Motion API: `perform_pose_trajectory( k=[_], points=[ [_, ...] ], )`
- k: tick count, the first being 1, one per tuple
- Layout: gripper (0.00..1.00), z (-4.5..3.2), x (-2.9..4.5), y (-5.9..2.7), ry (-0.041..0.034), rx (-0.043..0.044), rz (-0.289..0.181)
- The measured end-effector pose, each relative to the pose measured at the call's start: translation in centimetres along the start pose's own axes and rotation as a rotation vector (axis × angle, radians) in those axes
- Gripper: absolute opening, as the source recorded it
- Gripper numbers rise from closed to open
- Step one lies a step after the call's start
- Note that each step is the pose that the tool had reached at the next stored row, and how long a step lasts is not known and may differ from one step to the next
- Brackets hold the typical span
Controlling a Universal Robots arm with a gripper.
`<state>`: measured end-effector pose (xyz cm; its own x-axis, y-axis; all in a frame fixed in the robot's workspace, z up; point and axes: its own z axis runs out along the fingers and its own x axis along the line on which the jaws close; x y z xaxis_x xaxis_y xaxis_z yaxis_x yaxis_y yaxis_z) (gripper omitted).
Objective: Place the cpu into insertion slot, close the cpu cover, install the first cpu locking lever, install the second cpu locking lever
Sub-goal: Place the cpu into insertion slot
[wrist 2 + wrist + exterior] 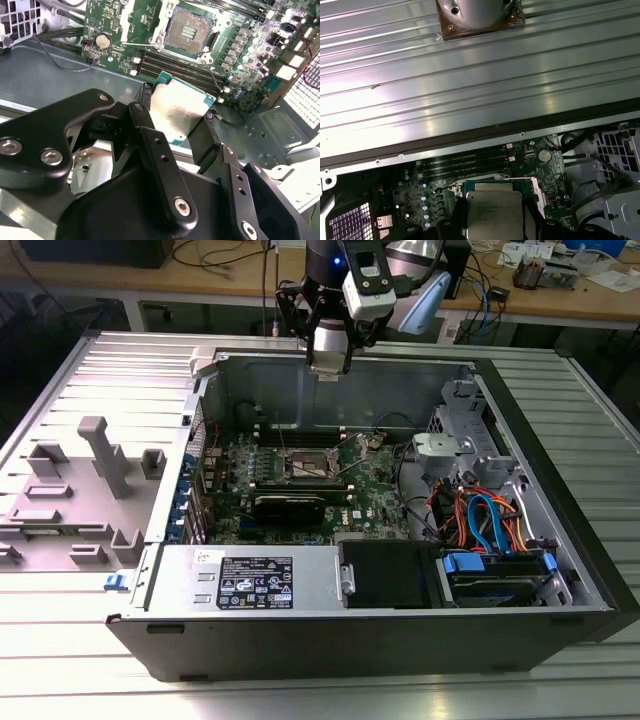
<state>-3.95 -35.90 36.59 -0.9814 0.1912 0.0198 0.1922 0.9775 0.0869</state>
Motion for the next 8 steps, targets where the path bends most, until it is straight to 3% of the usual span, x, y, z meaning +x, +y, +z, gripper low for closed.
perform_pose_trajectory(
  k=[8],
  points=[
    [0.55,0.09,-0.07,-0.33,-0.0044,-0.0009,0.051]
  ],
)
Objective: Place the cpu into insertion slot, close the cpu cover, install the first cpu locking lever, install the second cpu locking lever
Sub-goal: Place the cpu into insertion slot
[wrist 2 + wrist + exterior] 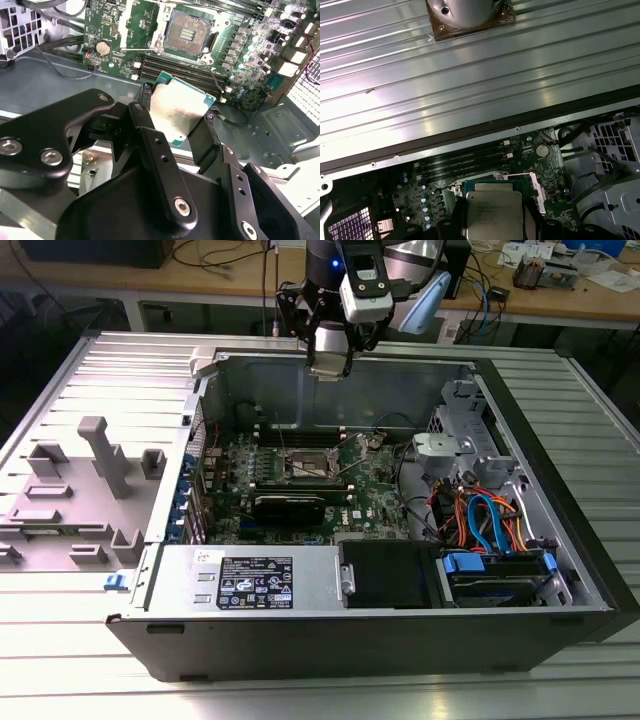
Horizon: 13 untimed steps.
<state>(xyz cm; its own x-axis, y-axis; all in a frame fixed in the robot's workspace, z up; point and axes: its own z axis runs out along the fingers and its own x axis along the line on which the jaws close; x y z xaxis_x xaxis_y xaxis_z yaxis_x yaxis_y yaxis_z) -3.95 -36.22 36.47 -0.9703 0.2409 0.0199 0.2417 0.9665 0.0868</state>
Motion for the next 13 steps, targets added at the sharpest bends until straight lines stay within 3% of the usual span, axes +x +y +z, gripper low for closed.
perform_pose_trajectory(
  k=[13],
  points=[
    [0.55,0.0,-0.01,-0.04,-0.0002,-0.0002,0.002]
  ],
)
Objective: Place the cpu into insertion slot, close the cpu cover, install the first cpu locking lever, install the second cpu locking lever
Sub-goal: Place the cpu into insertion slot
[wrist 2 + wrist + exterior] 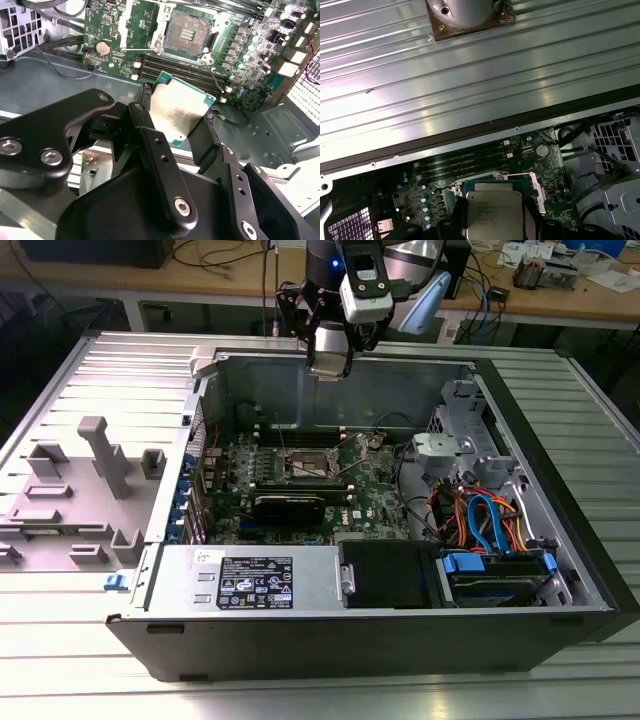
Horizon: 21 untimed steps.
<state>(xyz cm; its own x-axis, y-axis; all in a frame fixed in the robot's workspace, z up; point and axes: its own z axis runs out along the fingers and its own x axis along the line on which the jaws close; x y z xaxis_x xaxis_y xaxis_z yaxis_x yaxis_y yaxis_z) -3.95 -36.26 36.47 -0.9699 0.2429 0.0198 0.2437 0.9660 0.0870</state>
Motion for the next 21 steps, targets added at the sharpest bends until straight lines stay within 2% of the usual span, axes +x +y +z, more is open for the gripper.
perform_pose_trajectory(
  k=[8,10,21],
  points=[
    [0.55,0.09,-0.02,-0.06,-0.0098,-0.0013,0.112],
    [0.55,0.1,-0.03,-0.07,-0.0112,-0.0012,0.127],
    [0.55,0.1,-0.03,-0.07,-0.0116,-0.0014,0.13]
  ],
)
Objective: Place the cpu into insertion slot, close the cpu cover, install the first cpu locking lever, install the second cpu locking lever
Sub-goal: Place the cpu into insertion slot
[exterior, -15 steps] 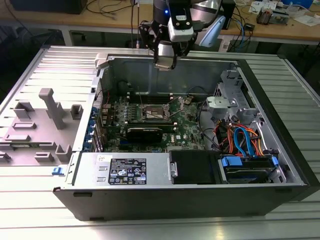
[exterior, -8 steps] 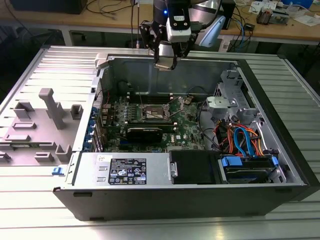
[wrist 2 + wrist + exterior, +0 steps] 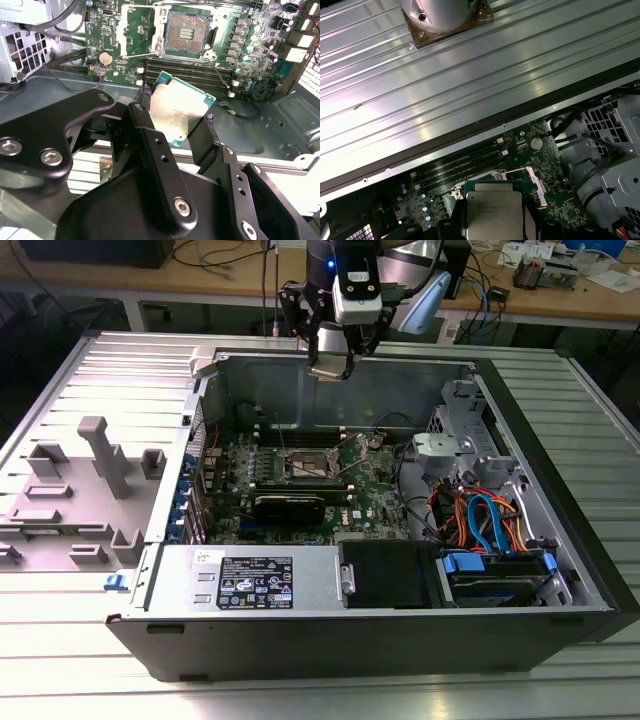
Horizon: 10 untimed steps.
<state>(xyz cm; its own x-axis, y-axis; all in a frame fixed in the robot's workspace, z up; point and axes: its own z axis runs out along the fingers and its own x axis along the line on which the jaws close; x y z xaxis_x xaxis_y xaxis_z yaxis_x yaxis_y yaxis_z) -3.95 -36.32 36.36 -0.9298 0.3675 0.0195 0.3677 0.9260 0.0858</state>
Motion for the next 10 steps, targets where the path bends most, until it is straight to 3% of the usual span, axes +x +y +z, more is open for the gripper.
perform_pose_trajectory(
  k=[5,10],
  points=[
    [0.55,0.05,-0.01,-0.04,-0.0061,-0.0017,0.071],
    [0.55,0.1,-0.11,-0.29,-0.0078,-0.0019,0.091]
  ],
)
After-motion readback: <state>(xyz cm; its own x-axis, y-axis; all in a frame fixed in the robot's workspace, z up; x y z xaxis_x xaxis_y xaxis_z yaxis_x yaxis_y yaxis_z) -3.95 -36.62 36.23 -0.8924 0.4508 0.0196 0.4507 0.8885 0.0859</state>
